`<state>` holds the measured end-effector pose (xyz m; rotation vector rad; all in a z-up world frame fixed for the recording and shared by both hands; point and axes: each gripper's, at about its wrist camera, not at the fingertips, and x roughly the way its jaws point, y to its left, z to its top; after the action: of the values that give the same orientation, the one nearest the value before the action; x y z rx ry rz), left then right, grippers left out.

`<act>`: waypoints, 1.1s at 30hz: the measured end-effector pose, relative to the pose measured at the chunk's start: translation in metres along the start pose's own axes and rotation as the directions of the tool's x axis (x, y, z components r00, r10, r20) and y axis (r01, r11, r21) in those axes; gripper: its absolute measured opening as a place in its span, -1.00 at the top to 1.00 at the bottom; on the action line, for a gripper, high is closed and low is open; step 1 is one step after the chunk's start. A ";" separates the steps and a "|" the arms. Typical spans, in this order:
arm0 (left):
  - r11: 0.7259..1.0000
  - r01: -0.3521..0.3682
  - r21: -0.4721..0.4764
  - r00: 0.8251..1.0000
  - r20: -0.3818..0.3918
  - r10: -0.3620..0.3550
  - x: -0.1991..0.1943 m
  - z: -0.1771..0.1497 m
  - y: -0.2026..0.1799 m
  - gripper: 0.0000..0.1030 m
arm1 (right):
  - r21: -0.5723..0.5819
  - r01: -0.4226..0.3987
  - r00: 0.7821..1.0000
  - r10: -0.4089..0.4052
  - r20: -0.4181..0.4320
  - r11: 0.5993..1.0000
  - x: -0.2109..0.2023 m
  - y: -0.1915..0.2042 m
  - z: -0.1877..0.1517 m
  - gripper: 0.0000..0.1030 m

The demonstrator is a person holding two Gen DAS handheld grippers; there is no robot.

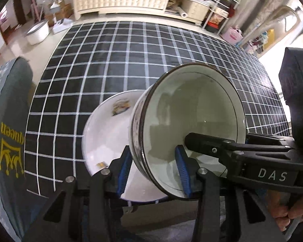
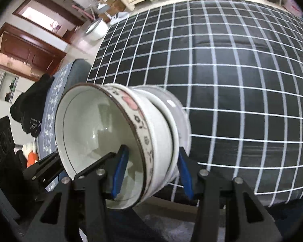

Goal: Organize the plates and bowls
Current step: 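Lift the nested bowls with the left tool over the plate stack, then lower the nested bowls onto the plate stack and open left tool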

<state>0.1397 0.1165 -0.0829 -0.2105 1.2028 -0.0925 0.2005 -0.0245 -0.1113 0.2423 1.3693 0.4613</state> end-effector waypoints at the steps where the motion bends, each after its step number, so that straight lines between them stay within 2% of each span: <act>1: 1.000 -0.002 -0.009 1.000 -0.003 0.002 -0.001 -0.002 0.009 0.21 | -0.005 0.001 1.000 -0.001 -0.014 1.000 0.006 0.004 0.001 -0.01; 9: 0.998 -0.004 -0.064 0.999 -0.038 0.002 0.018 -0.006 0.041 0.21 | -0.030 0.026 0.997 -0.028 -0.073 0.999 0.040 0.022 0.008 -0.01; 16: 0.998 0.012 -0.064 0.998 -0.056 -0.016 0.030 -0.001 0.037 0.21 | -0.014 0.046 0.995 -0.047 -0.093 0.999 0.044 0.014 0.013 -0.01; 23: 0.999 0.007 -0.051 0.999 -0.043 -0.009 0.033 0.003 0.033 0.21 | 0.023 0.016 0.994 -0.014 -0.105 1.000 0.042 0.001 0.011 -0.02; 25: 0.999 0.014 -0.050 0.999 -0.045 -0.016 0.033 0.002 0.032 0.21 | 0.015 0.023 0.995 -0.021 -0.094 1.000 0.041 0.002 0.011 -0.02; 28: 0.998 -0.006 -0.062 1.000 -0.028 0.004 0.033 0.000 0.032 0.13 | -0.049 0.121 0.992 -0.123 -0.033 0.991 0.032 0.011 0.008 -0.04; 30: 0.997 -0.031 -0.075 1.000 -0.004 0.031 0.029 -0.001 0.032 0.07 | -0.062 0.125 0.992 -0.126 -0.015 0.990 0.028 0.012 0.008 -0.16; 33: 0.996 -0.035 -0.084 0.999 0.013 0.036 0.022 -0.002 0.032 -0.01 | -0.072 0.118 0.993 -0.117 0.014 0.990 0.020 0.012 0.006 -0.19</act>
<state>0.1442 0.1437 -0.1102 -0.2627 1.1968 -0.0096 0.2063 -0.0046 -0.1223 0.1038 1.3463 0.4098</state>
